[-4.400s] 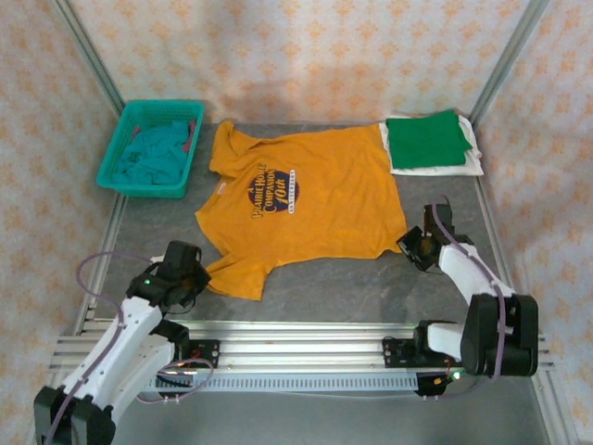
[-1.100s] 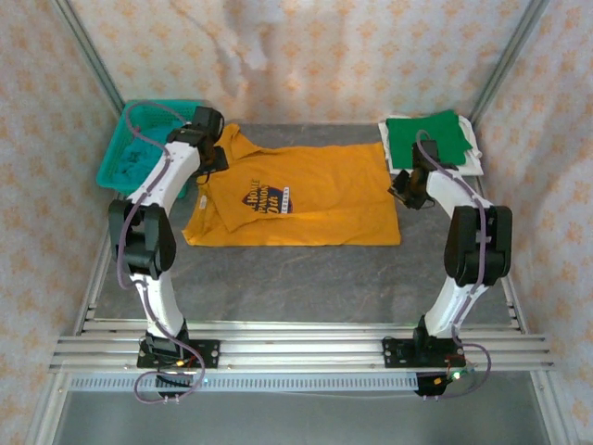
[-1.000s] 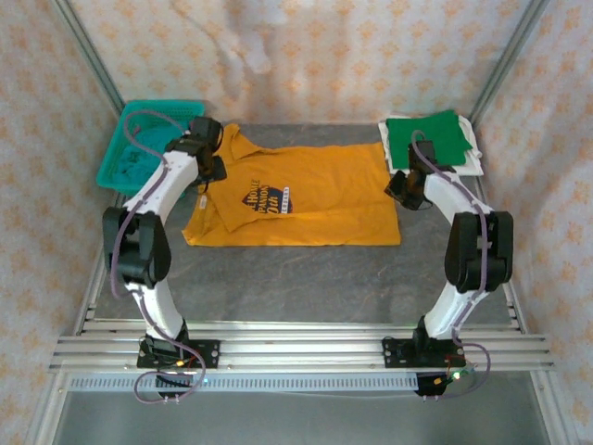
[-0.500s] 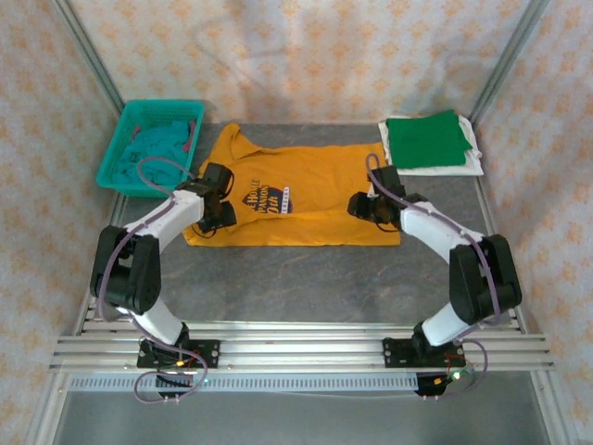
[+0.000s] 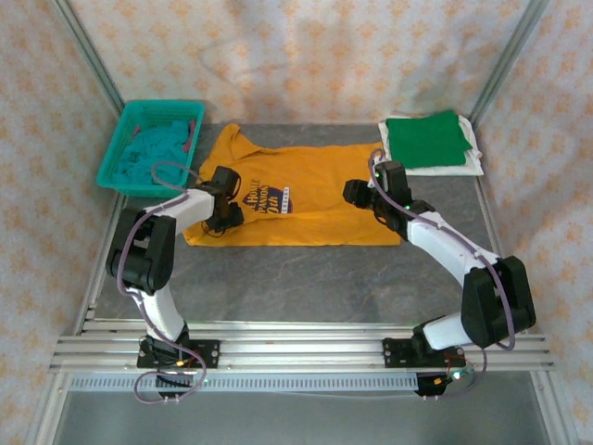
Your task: Fold and stack the t-shirts
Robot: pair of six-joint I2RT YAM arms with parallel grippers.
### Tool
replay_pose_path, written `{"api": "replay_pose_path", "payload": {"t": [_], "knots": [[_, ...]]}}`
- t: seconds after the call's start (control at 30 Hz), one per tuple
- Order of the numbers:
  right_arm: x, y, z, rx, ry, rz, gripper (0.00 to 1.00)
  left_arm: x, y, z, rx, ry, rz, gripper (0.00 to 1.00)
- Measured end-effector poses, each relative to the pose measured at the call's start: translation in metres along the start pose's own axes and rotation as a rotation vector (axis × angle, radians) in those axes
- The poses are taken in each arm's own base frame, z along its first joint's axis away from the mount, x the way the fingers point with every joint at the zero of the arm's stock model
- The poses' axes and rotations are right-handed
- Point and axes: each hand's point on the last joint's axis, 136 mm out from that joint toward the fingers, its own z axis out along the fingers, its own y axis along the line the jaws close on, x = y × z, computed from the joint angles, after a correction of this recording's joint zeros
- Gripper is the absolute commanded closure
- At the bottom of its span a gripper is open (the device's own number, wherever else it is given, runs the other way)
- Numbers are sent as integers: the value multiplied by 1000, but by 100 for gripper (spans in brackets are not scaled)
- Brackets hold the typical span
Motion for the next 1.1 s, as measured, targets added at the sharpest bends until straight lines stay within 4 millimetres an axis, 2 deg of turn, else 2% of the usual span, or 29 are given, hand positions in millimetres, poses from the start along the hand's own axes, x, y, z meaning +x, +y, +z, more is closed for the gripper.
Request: {"api": "replay_pose_path", "payload": {"t": [0.13, 0.23, 0.33, 0.4, 0.43, 0.47, 0.57, 0.67, 0.83, 1.1], "knots": [[-1, -1, -1, 6, -7, 0, 53, -5, -4, 5, 7, -9, -5, 92], [-2, -2, -1, 13, -9, 0, 53, -7, -5, 5, 12, -16, -2, 99], [-2, -3, -1, 20, -10, 0, 53, -8, -5, 4, 9, -19, -3, 98], [-2, -3, -1, 20, -10, 0, 53, -8, -6, 3, 0, -19, 4, 90], [-2, -3, -1, 20, -10, 0, 53, -7, -7, 1, -1, -17, 8, 82], [-2, -3, -1, 20, -10, 2, 53, -8, -8, 0, -1, -18, 10, 82], [-2, -4, -1, 23, -12, 3, 53, -8, -9, 0, -1, -18, 9, 83], [-3, -4, -2, 26, -13, 4, 53, -8, -8, -1, 0, -18, 7, 91], [-5, -3, -2, 26, -15, 12, 53, -8, -9, -2, 1, -19, 9, 90], [-5, -3, -3, 27, -13, 22, 52, -16, -15, -25, 36, -67, 10, 100]]}}
